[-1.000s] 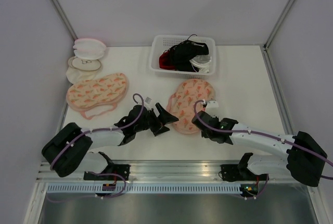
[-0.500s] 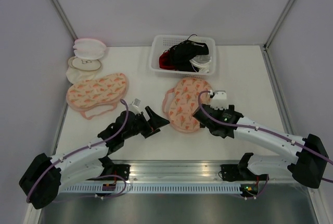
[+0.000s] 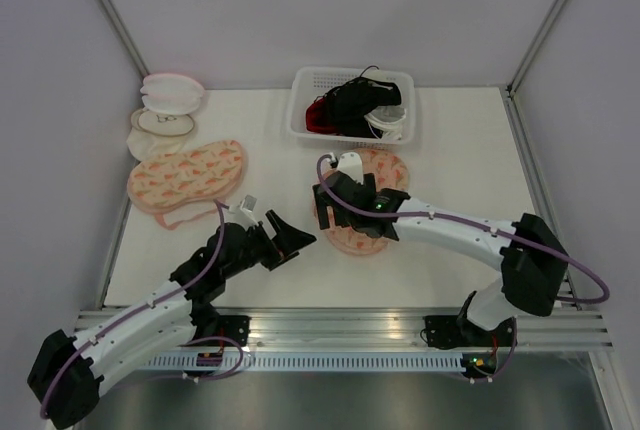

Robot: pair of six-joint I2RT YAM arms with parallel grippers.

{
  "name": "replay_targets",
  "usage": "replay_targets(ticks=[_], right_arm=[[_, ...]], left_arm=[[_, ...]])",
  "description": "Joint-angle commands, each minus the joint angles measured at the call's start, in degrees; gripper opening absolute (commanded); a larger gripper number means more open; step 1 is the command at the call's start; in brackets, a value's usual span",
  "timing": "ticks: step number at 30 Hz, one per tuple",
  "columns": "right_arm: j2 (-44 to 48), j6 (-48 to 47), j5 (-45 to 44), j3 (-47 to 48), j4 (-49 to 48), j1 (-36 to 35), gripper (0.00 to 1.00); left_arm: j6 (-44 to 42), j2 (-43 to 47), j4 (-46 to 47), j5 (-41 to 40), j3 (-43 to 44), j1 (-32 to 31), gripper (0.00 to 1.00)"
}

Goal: Unzip the laundry bag and remove the bra

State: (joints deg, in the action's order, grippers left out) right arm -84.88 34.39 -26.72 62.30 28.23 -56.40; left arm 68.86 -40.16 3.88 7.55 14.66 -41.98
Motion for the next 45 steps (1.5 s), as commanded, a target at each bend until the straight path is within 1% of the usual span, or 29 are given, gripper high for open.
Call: replay_targets(ticks=[1, 3, 4, 8, 10, 11, 12, 13, 14, 15, 16, 17, 18, 22, 23, 26, 28, 30, 31, 33, 36, 37, 38, 40, 41, 42, 43, 44, 45], right_arm=[[-7.2, 0.0, -1.8, 6.8, -2.9, -0.1, 0.98], [-12.5, 0.7, -3.7, 9.6, -1.7, 0.0, 0.98], [-14.2, 1.1, -4.0, 12.2, -1.3, -0.1, 0.98], [-21.4, 3.5, -7.5, 17.4, 1.7, -0.1, 0.98], [-25.3, 4.5, -9.0, 19.5, 3.6, -0.1, 0.93], [-25.3, 4.9, -9.4, 20.1, 3.6, 0.1, 0.91], [-26.8, 5.2, -9.7, 20.7, 4.5, 0.1, 0.86], [-27.3, 5.4, -10.2, 21.6, 4.9, 0.2, 0.73], [-28.1, 5.9, -10.5, 22.0, 5.7, 0.2, 0.64], [-28.3, 6.3, -10.9, 22.2, 6.1, 0.2, 0.52], [-28.2, 6.7, -12.3, 22.3, 6.6, 0.2, 0.23], [-27.5, 7.3, -13.3, 22.2, 7.2, 0.2, 0.09], [-27.2, 8.0, -13.9, 22.2, 8.2, 0.2, 0.00], [-21.7, 8.7, -16.3, 18.1, 8.4, 0.2, 0.01], [-18.9, 8.8, -17.1, 17.2, 8.1, 0.2, 0.00], [-13.8, 10.3, -19.7, 14.8, 10.4, 0.2, 0.01], [-11.2, 13.0, -23.0, 13.0, 14.5, 0.8, 0.00], [-6.4, 15.3, -27.1, 11.4, 19.1, 1.2, 0.01], [-4.5, 18.5, -28.8, 9.8, 21.0, 1.7, 0.00], [0.4, 20.4, -30.8, 8.0, 25.7, 2.9, 0.00], [6.0, 25.6, -34.7, 2.8, 32.7, 7.8, 0.01], [7.3, 27.4, -35.5, 1.6, 34.7, 11.9, 0.01], [10.5, 31.7, -35.9, 0.5, 38.0, 14.5, 0.00], [14.6, 33.9, -36.9, -3.2, 38.5, 20.1, 0.00], [19.3, 33.8, -36.7, -4.5, 36.4, 21.4, 0.00], [21.5, 32.0, -36.5, -6.8, 35.0, 23.1, 0.00], [25.2, 31.6, -36.8, -7.6, 34.0, 23.8, 0.01], [26.5, 31.6, -38.1, -8.2, 34.1, 24.4, 0.00], [27.6, 32.0, -38.8, -8.2, 34.7, 25.2, 0.05]], left_arm=[[-1.0, 3.9, -3.4, -0.8, -1.6, 0.1, 1.00], [-0.3, 5.8, -3.5, -0.8, -2.5, 0.1, 1.00], [-0.2, 7.8, -5.9, -1.0, -2.9, 0.1, 1.00], [-0.1, 12.4, -9.2, -1.8, -3.1, 0.1, 1.00], [0.1, 14.4, -10.1, -1.9, -3.6, 0.1, 1.00], [0.2, 14.9, -10.4, -1.9, -3.8, 0.1, 1.00], [0.3, 15.4, -10.7, -1.9, -3.8, 0.1, 1.00], [0.4, 15.7, -10.9, -1.8, -4.1, 0.1, 1.00], [0.6, 16.3, -11.1, -1.9, -4.3, 0.1, 1.00], [0.6, 16.5, -11.4, -1.9, -4.5, 0.1, 1.00], [0.6, 16.8, -11.6, -1.9, -4.6, 0.1, 1.00], [0.7, 17.0, -11.8, -1.9, -4.6, 0.1, 1.00], [0.7, 17.3, -12.0, -1.9, -4.7, 0.1, 1.00], [0.7, 17.2, -12.0, -1.9, -4.9, 0.1, 1.00], [0.7, 17.0, -11.9, -2.0, -4.9, 0.1, 1.00], [0.4, 16.6, -11.9, -2.0, -4.5, 0.1, 1.00], [0.0, 16.3, -11.9, -2.2, -3.9, 0.1, 0.99], [-0.3, 15.7, -11.9, -2.2, -3.5, 0.1, 1.00], [-0.4, 15.2, -11.9, -2.3, -3.1, 0.1, 1.00], [-0.6, 14.4, -11.7, -2.4, -2.8, 0.1, 1.00], [-1.0, 12.5, -11.6, -2.0, -1.7, 0.1, 1.00], [-1.0, 12.0, -11.5, -1.6, -1.2, 0.1, 1.00], [-1.2, 11.3, -11.4, -1.5, -1.0, 0.1, 1.00], [-1.2, 10.7, -11.3, -1.5, -0.4, 0.1, 1.00], [-1.3, 10.4, -11.3, -1.5, -0.2, 0.1, 1.00], [-1.5, 9.6, -11.1, -1.4, 0.4, 0.1, 1.00], [-1.7, 9.2, -11.1, -1.2, 0.8, 0.1, 1.00], [-1.9, 8.7, -11.0, -0.9, 1.2, 0.1, 1.00], [-2.1, 8.2, -11.1, -0.5, 1.7, 0.1, 0.99]])
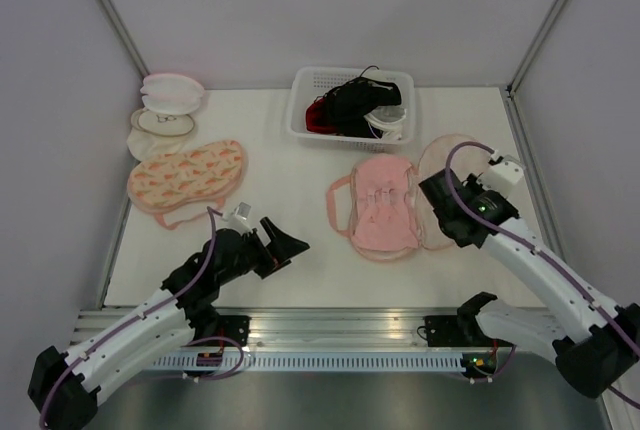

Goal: Unzip the laundry bag and remove the bra

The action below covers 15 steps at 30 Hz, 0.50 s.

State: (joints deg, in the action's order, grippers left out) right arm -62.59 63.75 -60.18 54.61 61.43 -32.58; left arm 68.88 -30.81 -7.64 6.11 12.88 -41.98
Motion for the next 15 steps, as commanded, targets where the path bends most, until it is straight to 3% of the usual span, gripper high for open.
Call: replay_targets(ticks=[1, 2, 3, 5, 6, 8, 15], right_arm=[[6.2, 1.7, -5.6, -0.2, 1.6, 1.6, 0.24], [8.0, -1.9, -2.9, -0.1, -2.4, 1.6, 0.58], [9.1, -10.5, -0.6, -0.9, -5.9, 1.5, 0.63], [11.9, -17.2, 4.3, -2.0, -14.4, 1.6, 0.70], [12.7, -19.0, 8.8, -3.4, -16.6, 1.6, 0.82], [14.2, -25.2, 14.1, -5.0, -23.1, 1.6, 0.98], [8.6, -29.9, 32.1, -12.1, -36.0, 2.5, 0.98]], left_arm=[[-2.3, -1.5, 0.4, 1.1, 3.5, 0.1, 1.00], [-2.3, -1.7, 0.4, 1.1, 3.7, 0.1, 1.00], [-2.3, -2.1, 0.5, 0.8, 3.6, 0.1, 1.00], [-2.3, -2.5, 1.0, 0.7, 3.5, 0.1, 1.00], [-2.3, -2.8, 1.1, 0.7, 3.4, 0.1, 0.99], [-2.3, -3.4, 1.5, 0.7, 3.3, 0.1, 1.00], [-2.4, -4.3, 2.1, 1.4, 3.2, 0.1, 1.00]])
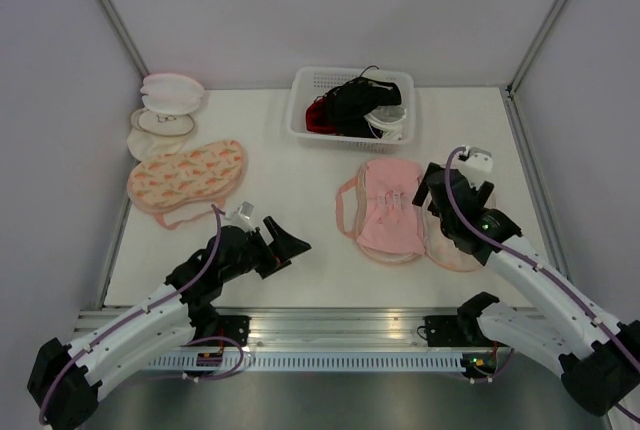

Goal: Unzip the laundry bag and remove the bra

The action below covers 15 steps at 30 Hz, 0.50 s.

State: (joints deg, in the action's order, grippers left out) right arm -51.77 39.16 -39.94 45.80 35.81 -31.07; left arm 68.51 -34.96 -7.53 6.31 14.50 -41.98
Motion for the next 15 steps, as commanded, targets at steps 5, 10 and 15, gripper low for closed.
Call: replay_targets(ticks=[5, 10, 15], right_arm=[[-7.7, -6.2, 31.1, -9.5, -25.7, 11.4, 0.98], [-15.8, -6.5, 46.0, -11.9, -35.4, 21.9, 0.94], [-20.7, -7.0, 57.5, -12.4, -40.4, 25.3, 0.88]], left_arm=[[-2.1, 0.3, 2.1, 1.3, 1.3, 0.1, 1.00], [-2.1, 0.5, 2.1, 1.3, 0.9, 0.1, 0.99], [-2.0, 0.2, 2.7, 1.3, 0.4, 0.1, 0.99]])
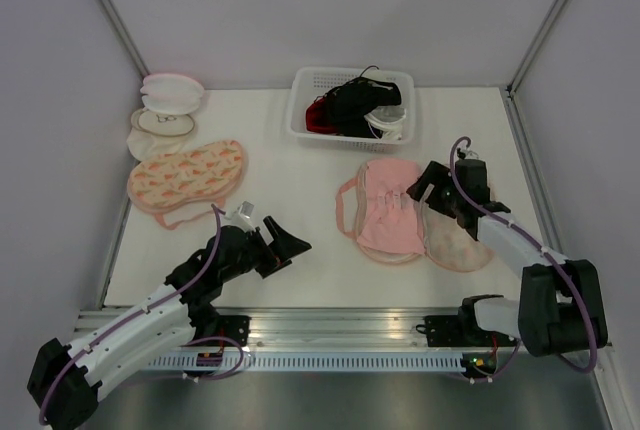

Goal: Unzip the laundry bag and remove the bra

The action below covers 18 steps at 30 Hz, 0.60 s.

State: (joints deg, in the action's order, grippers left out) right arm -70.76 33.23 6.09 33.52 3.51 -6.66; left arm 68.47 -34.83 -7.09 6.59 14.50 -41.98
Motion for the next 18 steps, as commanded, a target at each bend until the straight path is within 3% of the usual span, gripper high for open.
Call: replay_targets(ticks=[1, 6, 12, 15, 16, 18], right_arm=[[-2.3, -1.1, 12.1, -0.2, -9.2, 0.9, 0.87], [-8.3, -1.9, 14.4, -0.4, -11.7, 1.2, 0.84], [-13.7, -1.8, 17.1, -0.3, -15.6, 1.2, 0.72], [-13.0, -1.1, 19.9, -1.3, -18.2, 1.2, 0.44], [-12.5, -0.9, 20.5, -1.5, -18.4, 1.2, 0.27], [-10.4, -0.9, 20.5, -2.1, -17.8, 1.2, 0.12]], left_arm=[[-1.9, -0.1, 2.3, 1.0, 0.4, 0.1, 1.00], [-1.8, -0.1, 2.6, 0.9, 0.2, 0.1, 1.00], [-1.7, 0.2, 2.6, 0.8, -0.2, 0.1, 0.99], [-1.5, 0.1, 2.6, 0.6, -0.3, 0.1, 1.00], [-1.5, 0.1, 2.6, 0.7, -0.3, 0.1, 1.00], [-1.3, -0.2, 2.7, 0.8, -0.4, 0.1, 0.99]])
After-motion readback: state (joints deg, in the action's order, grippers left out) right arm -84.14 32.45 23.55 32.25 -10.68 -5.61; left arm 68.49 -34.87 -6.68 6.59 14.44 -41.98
